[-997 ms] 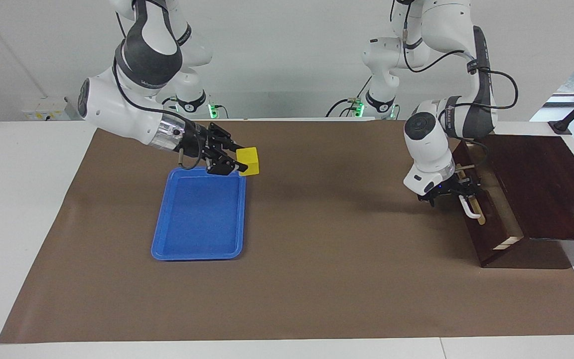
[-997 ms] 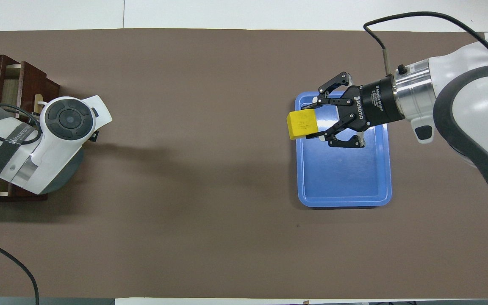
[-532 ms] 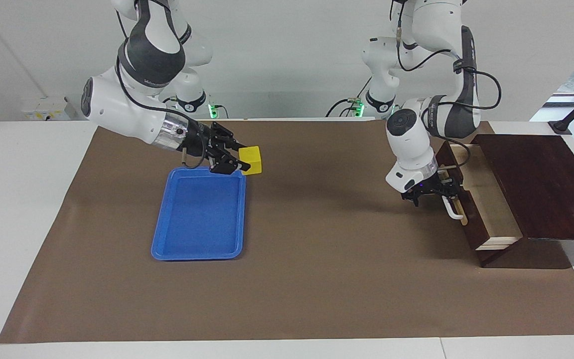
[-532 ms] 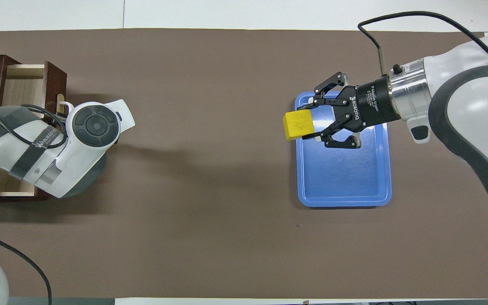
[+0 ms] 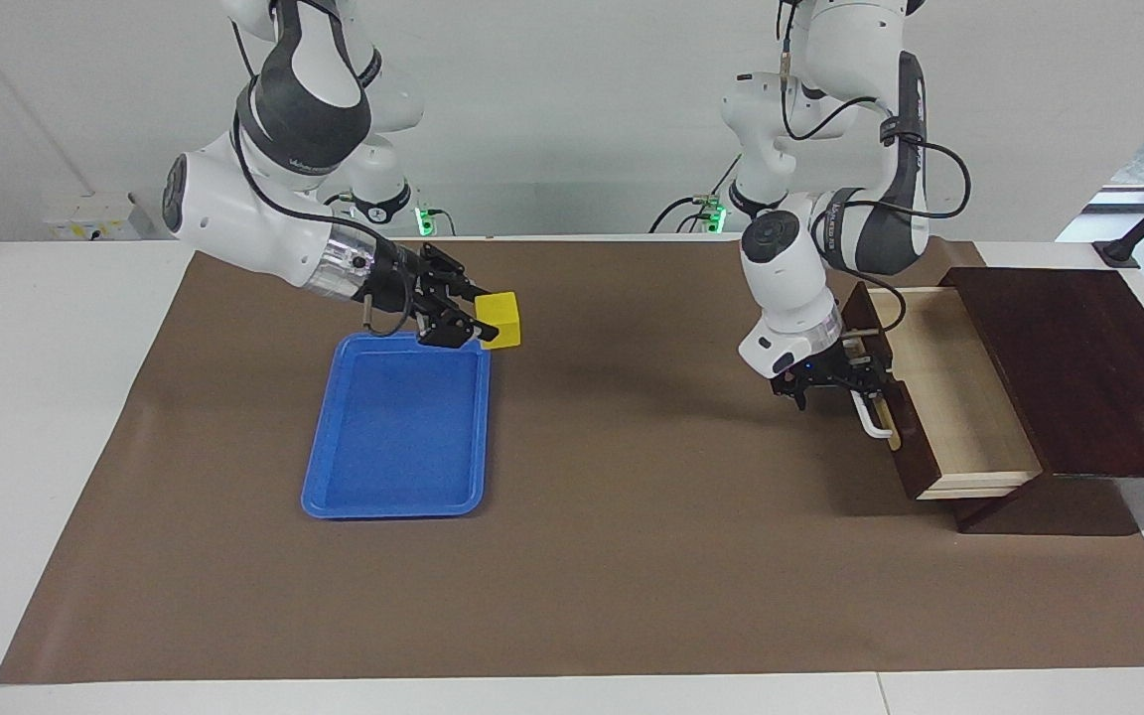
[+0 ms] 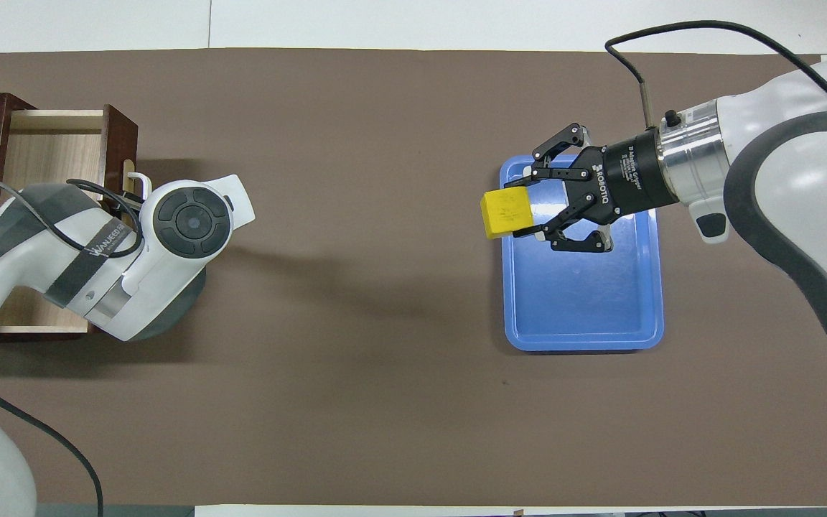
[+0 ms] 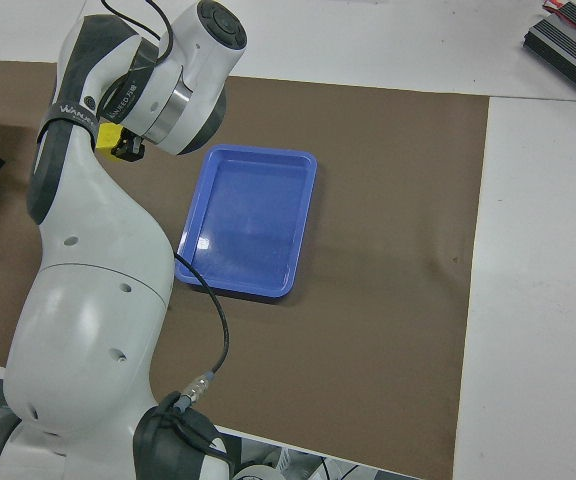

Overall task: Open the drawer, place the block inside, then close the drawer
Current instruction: 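Carry the block toward the left gripper while the left gripper approaches it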

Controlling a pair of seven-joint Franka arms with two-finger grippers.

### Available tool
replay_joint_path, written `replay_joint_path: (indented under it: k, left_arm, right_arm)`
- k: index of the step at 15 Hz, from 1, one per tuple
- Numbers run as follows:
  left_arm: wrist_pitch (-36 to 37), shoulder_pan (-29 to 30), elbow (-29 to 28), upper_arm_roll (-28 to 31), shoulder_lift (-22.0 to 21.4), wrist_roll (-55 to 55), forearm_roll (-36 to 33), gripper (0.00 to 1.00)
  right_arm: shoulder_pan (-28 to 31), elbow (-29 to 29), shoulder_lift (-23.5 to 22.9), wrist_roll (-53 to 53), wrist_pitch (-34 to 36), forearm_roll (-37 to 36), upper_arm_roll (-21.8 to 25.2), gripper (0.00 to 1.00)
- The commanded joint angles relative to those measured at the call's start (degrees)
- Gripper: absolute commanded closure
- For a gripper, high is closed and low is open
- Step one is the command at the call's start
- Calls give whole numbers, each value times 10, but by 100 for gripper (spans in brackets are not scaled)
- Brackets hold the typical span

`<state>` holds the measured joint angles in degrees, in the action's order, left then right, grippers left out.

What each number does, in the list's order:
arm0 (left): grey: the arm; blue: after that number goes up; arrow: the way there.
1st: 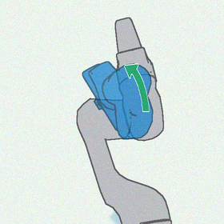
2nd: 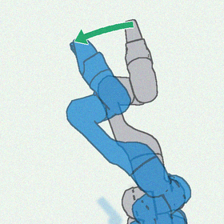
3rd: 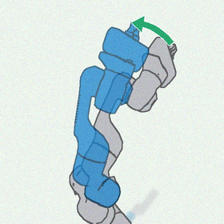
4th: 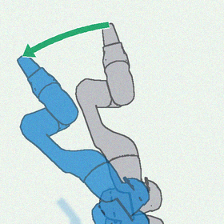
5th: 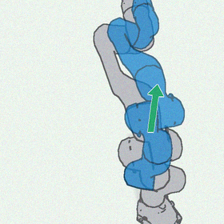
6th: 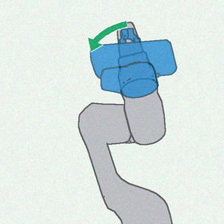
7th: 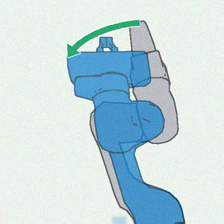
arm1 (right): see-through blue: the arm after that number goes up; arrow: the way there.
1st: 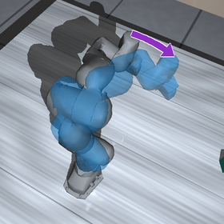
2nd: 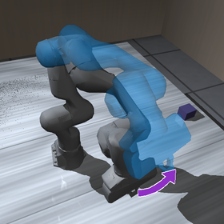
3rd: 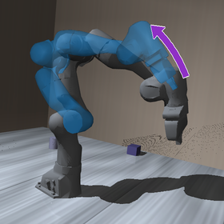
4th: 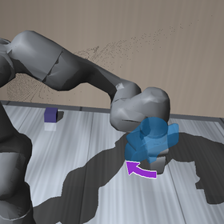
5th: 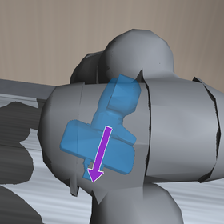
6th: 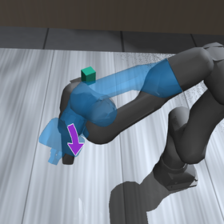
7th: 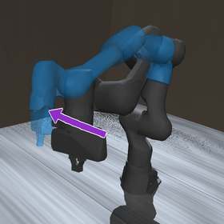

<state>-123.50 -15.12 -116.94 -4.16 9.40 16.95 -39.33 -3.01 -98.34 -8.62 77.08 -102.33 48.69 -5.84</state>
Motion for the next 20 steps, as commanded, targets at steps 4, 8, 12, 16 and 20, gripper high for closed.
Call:
replay_joint_path:
  k: [4, 8, 12, 16, 20]
  left_arm:
    - [77, -11, 95, 1, 6, -100, 140, 0]
    - [186, -9, 217, 2, 14, -101, 243, 0]
    - [237, -11, 281, 5, 7, 6, 316, 0]
    - [293, -18, 329, 1, 5, 261, 397, 0]
    - [294, -21, 339, -1, 4, 612, 456, 0]
  right_arm:
    - [-1, 2, 1, 5, -1, -11, -2, 100]
    - [-1, 2, 1, 4, -1, -11, -2, 100]
    - [-2, -6, 3, 24, -8, -10, -3, 100]
    - [-76, -41, 10, 77, -98, -1, -3, 100]
    - [-137, -55, 2, 122, -181, 27, -3, 100]
